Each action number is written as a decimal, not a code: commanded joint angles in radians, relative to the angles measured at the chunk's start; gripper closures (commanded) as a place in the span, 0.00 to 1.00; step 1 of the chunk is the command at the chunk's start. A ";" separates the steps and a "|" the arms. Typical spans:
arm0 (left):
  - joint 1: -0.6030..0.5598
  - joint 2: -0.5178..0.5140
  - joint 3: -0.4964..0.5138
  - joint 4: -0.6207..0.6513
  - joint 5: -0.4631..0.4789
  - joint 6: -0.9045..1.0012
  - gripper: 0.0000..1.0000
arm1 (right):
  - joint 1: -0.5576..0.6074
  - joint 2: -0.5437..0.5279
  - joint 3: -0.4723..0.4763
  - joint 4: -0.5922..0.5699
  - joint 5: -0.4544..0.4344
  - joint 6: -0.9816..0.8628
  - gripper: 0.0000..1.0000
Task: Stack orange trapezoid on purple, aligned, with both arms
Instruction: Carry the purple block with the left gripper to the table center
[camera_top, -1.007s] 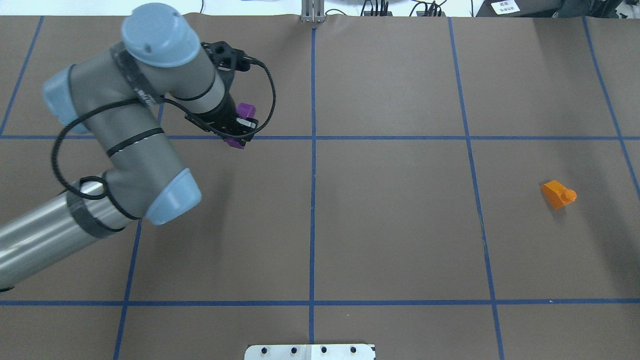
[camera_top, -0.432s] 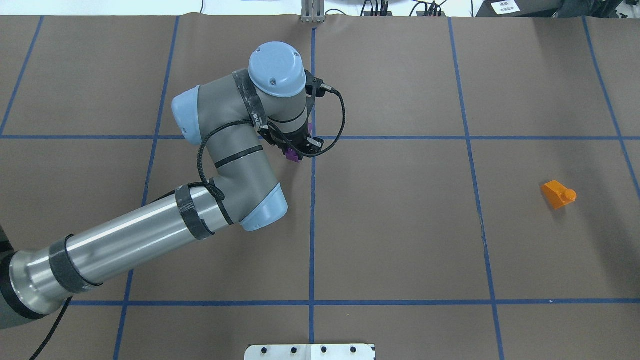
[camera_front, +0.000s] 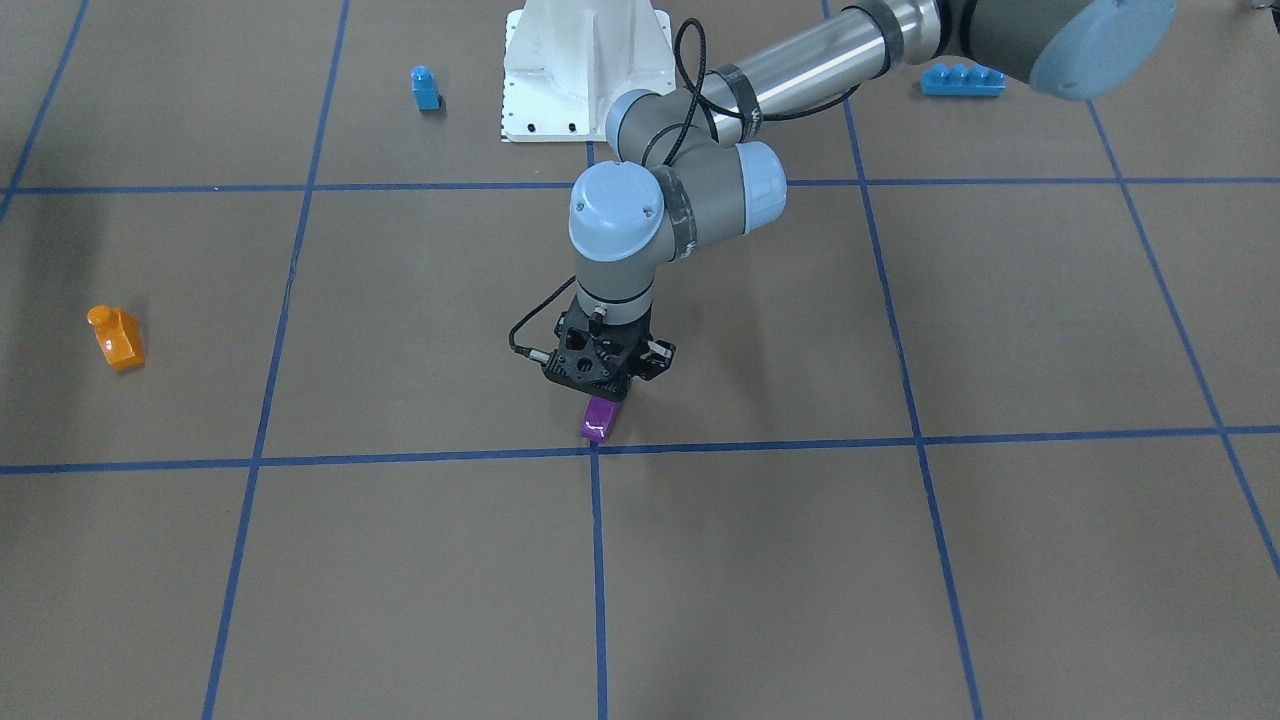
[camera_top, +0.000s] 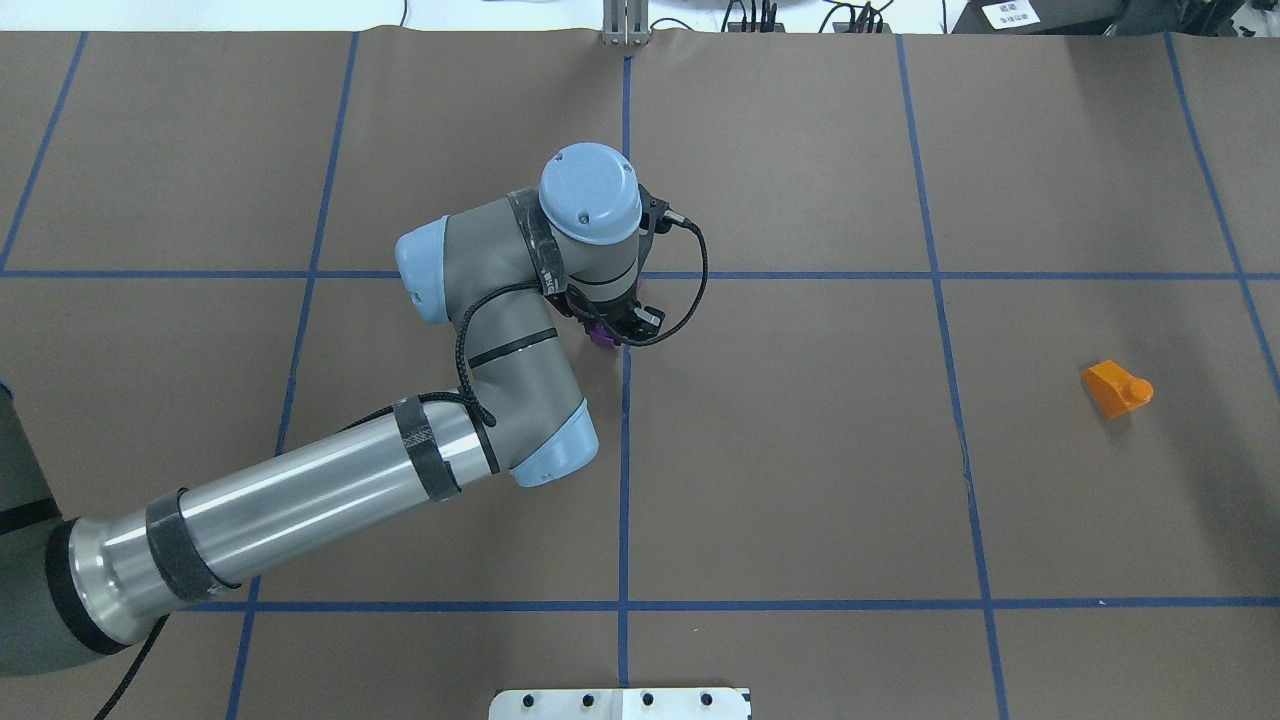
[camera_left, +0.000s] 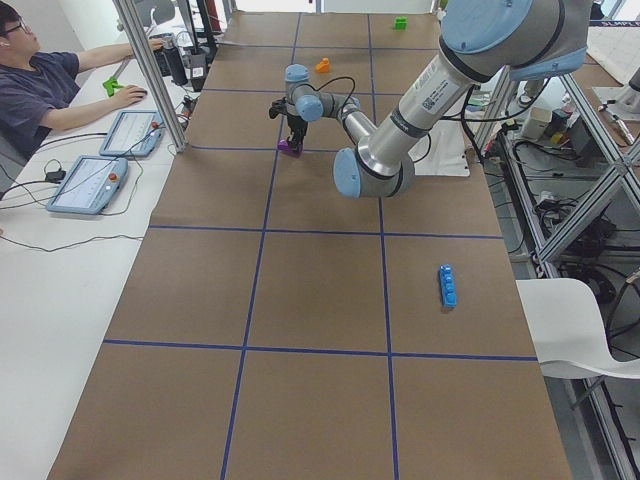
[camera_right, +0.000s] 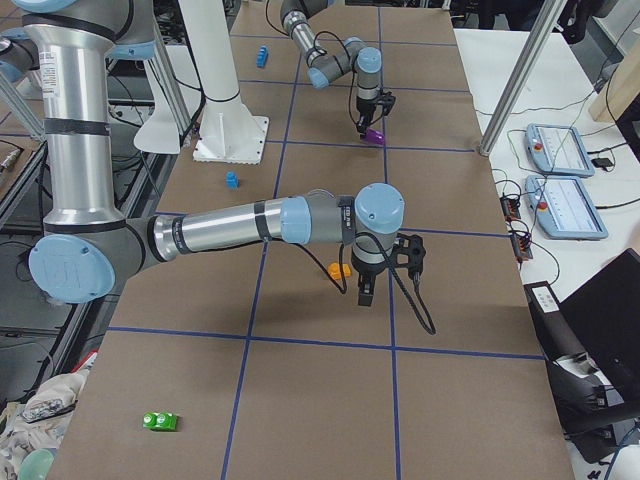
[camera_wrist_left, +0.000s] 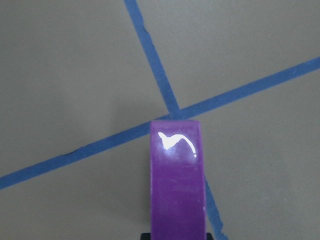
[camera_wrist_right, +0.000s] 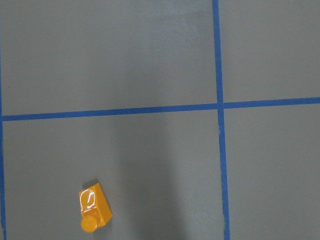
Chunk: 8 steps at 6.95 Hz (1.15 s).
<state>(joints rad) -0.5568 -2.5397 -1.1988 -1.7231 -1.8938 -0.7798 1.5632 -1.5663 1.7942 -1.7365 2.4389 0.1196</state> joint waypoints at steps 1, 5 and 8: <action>0.018 -0.011 0.012 -0.012 0.012 -0.001 1.00 | 0.000 0.002 0.001 0.002 0.000 0.000 0.00; 0.018 -0.016 0.025 -0.018 0.012 0.002 0.00 | 0.000 0.002 0.001 0.000 0.005 0.000 0.00; -0.001 -0.016 0.025 -0.052 0.009 0.002 0.00 | 0.000 0.002 0.002 0.000 0.011 0.000 0.00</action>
<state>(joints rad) -0.5482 -2.5555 -1.1736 -1.7704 -1.8829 -0.7806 1.5631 -1.5647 1.7952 -1.7365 2.4466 0.1196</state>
